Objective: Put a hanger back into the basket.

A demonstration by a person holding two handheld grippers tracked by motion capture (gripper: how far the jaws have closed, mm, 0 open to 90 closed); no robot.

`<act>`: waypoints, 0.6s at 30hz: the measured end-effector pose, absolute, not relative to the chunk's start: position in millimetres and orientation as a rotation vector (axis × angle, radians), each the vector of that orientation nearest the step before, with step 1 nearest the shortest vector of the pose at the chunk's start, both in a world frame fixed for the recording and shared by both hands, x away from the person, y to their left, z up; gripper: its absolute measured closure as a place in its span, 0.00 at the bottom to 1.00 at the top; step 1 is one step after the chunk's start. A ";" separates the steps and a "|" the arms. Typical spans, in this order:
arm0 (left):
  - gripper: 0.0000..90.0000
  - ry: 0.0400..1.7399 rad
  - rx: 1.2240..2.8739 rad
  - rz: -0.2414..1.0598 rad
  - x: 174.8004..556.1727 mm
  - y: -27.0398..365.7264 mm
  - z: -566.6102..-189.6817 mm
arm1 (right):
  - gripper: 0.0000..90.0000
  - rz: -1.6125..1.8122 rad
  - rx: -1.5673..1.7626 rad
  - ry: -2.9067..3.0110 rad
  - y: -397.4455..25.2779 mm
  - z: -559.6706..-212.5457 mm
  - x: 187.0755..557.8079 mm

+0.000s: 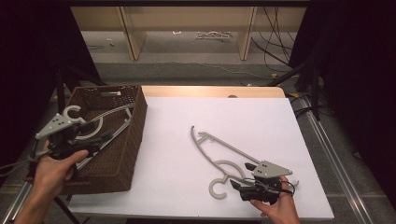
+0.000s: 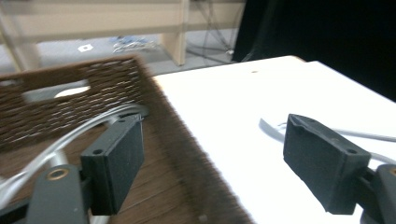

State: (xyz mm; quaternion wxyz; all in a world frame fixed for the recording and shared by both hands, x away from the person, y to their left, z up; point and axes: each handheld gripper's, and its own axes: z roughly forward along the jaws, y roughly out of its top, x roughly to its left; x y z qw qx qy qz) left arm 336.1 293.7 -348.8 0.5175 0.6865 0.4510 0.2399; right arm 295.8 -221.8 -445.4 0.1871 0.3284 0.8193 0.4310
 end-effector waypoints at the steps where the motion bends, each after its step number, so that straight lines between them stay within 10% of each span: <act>1: 0.22 1.067 1.653 0.573 334.7 288.4 -350.0 | 0.26 1.210 0.928 2.310 -221.8 -445.8 295.9; 18: 0.18 0.804 1.675 0.413 307.8 202.7 -385.4 | 0.26 1.198 0.919 2.321 -223.7 -446.2 296.3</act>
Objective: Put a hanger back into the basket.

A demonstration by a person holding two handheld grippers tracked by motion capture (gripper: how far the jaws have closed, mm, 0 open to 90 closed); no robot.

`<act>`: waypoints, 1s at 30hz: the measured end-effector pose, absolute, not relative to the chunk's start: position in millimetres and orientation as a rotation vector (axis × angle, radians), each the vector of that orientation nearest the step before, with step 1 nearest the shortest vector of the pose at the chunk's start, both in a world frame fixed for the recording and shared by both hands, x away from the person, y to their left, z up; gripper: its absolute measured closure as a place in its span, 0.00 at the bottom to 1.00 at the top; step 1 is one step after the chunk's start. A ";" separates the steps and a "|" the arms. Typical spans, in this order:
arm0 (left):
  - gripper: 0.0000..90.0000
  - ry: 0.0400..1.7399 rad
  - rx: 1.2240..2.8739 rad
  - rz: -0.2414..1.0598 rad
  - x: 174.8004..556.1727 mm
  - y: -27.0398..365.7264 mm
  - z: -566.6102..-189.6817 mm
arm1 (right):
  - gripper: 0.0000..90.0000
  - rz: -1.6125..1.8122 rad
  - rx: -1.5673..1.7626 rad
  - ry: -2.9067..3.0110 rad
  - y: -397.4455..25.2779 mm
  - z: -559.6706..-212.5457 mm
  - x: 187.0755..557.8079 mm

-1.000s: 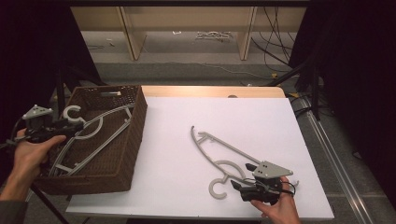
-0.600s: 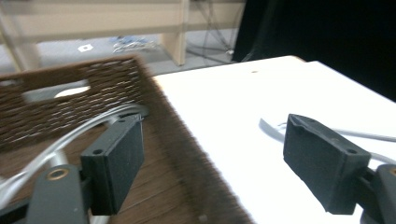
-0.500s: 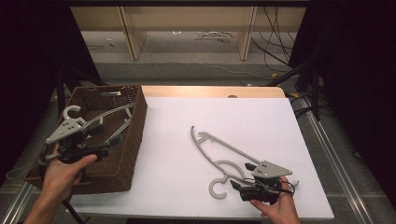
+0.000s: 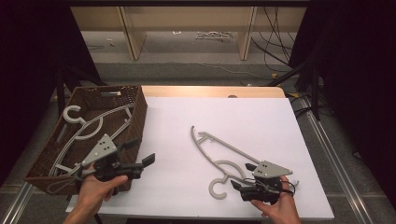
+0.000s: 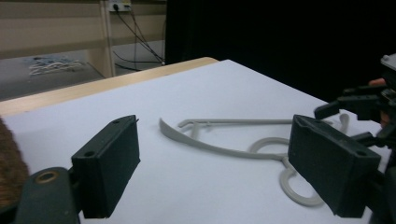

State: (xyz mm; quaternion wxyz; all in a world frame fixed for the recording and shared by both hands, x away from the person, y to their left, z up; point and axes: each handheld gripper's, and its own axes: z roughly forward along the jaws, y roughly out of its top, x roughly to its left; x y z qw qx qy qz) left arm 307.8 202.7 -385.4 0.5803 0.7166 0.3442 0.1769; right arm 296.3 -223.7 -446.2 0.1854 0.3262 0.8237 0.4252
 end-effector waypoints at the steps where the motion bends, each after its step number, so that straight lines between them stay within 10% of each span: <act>1: 0.18 0.799 1.679 0.415 307.0 200.2 -388.0 | 0.26 1.198 0.921 2.324 -223.6 -446.3 296.4; 30: 0.19 0.703 1.775 0.447 296.1 172.7 -434.5 | 0.36 0.907 0.964 2.500 -227.2 -470.4 318.2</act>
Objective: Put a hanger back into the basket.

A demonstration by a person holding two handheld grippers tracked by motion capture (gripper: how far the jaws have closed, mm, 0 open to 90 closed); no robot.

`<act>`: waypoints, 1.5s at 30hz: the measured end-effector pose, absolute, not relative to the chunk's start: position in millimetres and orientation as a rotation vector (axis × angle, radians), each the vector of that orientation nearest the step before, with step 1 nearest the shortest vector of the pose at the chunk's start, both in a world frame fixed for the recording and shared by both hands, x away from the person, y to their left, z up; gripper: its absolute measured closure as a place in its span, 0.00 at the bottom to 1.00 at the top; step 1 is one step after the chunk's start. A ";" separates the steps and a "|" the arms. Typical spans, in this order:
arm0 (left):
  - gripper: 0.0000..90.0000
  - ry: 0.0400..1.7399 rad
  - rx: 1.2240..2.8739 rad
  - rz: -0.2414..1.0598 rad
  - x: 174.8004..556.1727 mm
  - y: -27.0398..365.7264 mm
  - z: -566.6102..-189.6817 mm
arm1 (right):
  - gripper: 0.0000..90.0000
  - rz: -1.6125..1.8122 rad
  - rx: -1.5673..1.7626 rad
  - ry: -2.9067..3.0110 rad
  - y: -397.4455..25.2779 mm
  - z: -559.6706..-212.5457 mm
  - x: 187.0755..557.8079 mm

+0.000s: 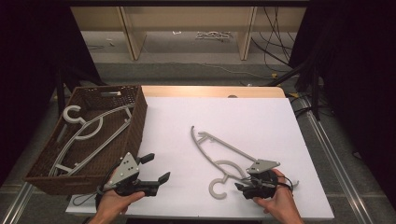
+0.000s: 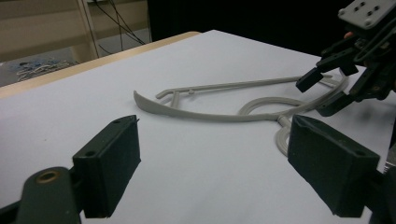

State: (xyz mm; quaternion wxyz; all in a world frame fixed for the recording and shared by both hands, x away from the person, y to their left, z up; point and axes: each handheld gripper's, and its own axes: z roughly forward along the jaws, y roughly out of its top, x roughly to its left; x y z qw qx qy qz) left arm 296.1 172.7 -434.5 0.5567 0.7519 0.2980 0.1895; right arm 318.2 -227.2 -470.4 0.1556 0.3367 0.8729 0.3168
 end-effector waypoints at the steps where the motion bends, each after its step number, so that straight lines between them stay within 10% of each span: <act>1: 0.19 0.713 1.780 0.448 295.2 172.3 -434.3 | 0.36 0.869 0.981 2.530 -228.8 -471.1 319.3; 19: 0.20 0.687 1.811 0.444 296.6 168.9 -437.2 | 0.66 0.715 1.022 2.668 -234.8 -468.7 333.9; 45: 0.22 0.680 1.820 0.446 296.4 167.4 -438.4 | 0.77 0.472 1.035 2.789 -216.5 -461.2 345.3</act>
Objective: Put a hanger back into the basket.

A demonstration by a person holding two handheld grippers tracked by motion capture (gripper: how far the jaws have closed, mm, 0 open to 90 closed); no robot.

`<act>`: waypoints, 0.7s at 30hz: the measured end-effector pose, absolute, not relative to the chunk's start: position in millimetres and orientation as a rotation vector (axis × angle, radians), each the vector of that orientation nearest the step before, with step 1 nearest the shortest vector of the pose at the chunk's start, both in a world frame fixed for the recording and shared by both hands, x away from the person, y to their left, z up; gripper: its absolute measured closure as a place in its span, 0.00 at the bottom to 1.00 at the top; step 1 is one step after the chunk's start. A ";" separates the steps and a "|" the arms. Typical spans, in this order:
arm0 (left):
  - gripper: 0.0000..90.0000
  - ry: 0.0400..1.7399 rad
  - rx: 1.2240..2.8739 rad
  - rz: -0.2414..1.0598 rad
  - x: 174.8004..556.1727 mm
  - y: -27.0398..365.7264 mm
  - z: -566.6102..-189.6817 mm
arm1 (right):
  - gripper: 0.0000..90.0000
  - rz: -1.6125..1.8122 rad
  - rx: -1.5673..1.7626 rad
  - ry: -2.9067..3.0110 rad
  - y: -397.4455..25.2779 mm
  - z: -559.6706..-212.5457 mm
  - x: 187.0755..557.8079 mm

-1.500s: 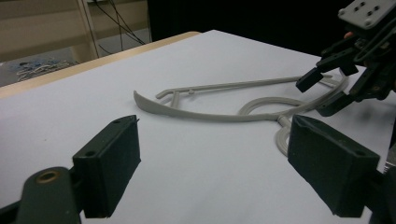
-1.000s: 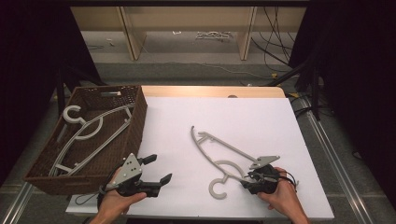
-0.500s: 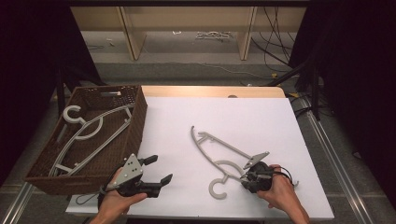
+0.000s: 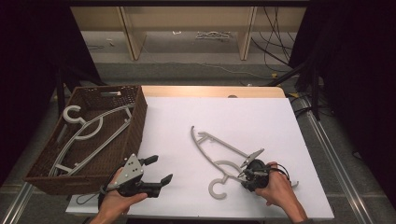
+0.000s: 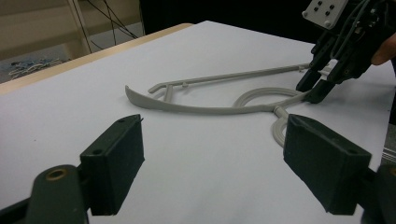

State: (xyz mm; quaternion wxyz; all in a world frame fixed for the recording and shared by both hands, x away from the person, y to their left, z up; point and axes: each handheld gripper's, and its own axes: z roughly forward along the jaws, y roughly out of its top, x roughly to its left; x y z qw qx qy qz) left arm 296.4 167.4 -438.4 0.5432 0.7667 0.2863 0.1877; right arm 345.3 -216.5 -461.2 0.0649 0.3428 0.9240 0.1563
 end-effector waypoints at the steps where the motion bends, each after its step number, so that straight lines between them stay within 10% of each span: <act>1: 0.22 0.682 1.821 0.443 296.4 166.6 -438.7 | 0.78 0.475 1.029 2.789 -216.6 -461.2 345.2; 21: 0.37 0.483 2.031 0.470 326.1 121.2 -447.1 | 0.91 0.569 0.634 2.877 -200.2 -449.1 321.4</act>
